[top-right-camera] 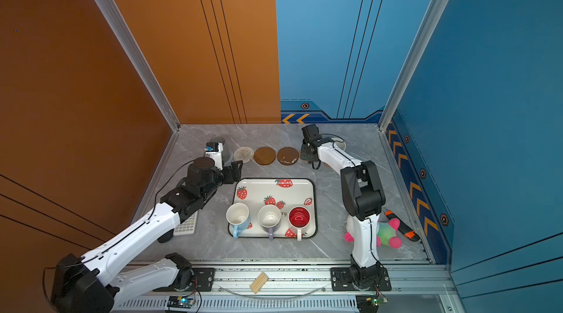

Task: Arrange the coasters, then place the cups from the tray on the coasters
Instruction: 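Lower the black mug onto the rattan coaster beside the speckled mug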

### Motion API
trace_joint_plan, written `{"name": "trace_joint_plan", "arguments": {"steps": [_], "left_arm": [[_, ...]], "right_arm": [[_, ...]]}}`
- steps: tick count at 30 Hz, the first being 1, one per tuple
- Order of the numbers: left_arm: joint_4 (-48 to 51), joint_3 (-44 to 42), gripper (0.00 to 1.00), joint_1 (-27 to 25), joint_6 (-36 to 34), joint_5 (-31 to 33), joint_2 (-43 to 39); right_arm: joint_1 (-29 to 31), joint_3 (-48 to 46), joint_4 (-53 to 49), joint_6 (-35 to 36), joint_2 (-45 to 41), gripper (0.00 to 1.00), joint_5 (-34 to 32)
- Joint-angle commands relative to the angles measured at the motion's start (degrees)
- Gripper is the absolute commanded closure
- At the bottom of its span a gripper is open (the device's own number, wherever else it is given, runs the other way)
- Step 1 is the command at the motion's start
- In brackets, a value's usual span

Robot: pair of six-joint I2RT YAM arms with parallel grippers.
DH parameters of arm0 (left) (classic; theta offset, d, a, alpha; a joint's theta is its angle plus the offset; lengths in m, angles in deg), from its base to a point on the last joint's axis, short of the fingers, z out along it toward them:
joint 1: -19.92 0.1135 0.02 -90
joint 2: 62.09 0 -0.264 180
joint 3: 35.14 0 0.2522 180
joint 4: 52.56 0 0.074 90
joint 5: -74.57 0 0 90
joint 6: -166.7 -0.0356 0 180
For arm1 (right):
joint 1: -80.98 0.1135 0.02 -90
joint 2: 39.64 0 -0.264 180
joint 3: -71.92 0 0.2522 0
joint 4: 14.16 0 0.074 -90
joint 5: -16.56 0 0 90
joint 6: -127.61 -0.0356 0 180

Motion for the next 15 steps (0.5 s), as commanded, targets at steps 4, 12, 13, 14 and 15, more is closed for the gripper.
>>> {"name": "trace_joint_plan", "arguments": {"steps": [4, 12, 13, 14, 15], "left_arm": [[-0.8, 0.3, 0.19, 0.7, 0.5, -0.7, -0.2], [-0.7, 0.4, 0.19, 0.8, 0.5, -0.9, -0.2], [-0.7, 0.5, 0.19, 0.9, 0.5, -1.0, -0.2], [-0.7, 0.6, 0.19, 0.8, 0.5, -1.0, -0.3], [-0.7, 0.5, 0.19, 0.8, 0.5, -1.0, -0.3]], "right_arm": [[-0.3, 2.1, 3.2, -0.1, 0.0, 0.88, -1.2], [-0.3, 1.9, 2.8, -0.2, -0.2, 0.79, -1.0], [-0.3, 1.9, 2.8, -0.2, -0.3, 0.77, -1.0], [-0.3, 1.7, 2.8, -0.2, -0.5, 0.74, -1.0], [-0.3, 1.6, 2.8, -0.2, -0.5, 0.71, -1.0]]}}
